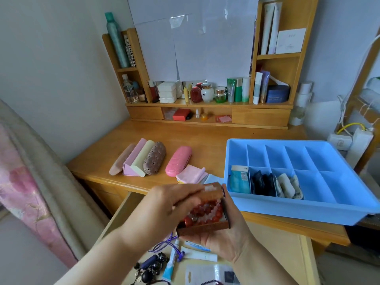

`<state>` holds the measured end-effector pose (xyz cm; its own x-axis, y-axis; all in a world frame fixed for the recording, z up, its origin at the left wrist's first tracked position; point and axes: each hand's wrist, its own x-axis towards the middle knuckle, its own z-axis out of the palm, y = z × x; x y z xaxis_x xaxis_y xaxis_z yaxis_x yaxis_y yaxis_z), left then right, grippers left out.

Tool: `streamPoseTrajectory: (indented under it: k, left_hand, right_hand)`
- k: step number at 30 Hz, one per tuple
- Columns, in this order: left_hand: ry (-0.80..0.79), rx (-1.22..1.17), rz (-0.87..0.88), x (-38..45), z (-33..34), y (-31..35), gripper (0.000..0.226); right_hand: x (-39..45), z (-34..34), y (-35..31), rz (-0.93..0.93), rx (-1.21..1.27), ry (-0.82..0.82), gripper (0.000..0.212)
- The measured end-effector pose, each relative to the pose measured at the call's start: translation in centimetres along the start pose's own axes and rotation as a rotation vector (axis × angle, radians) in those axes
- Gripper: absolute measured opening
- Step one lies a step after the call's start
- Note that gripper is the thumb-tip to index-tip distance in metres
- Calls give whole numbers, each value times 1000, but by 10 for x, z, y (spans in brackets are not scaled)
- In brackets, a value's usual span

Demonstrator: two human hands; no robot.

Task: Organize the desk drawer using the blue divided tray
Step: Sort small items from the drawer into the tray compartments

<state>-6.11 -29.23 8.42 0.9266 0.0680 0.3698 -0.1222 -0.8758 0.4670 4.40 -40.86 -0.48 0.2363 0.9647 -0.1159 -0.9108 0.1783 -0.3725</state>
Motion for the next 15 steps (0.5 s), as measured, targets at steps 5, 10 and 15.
streamPoseTrajectory:
  k: [5,10,15]
  left_hand:
    - [180,21,80,-17,21,-2,30]
    - [-24,77,-149,-23,23,-18,92]
    - [-164,176,-190,-23,42,-50,98]
  right_hand:
    - [2,16,-12,37,-41,-55,85]
    - [9,9,-12,60,-81,37,80]
    - [24,-9,-4,116,-150,220,74]
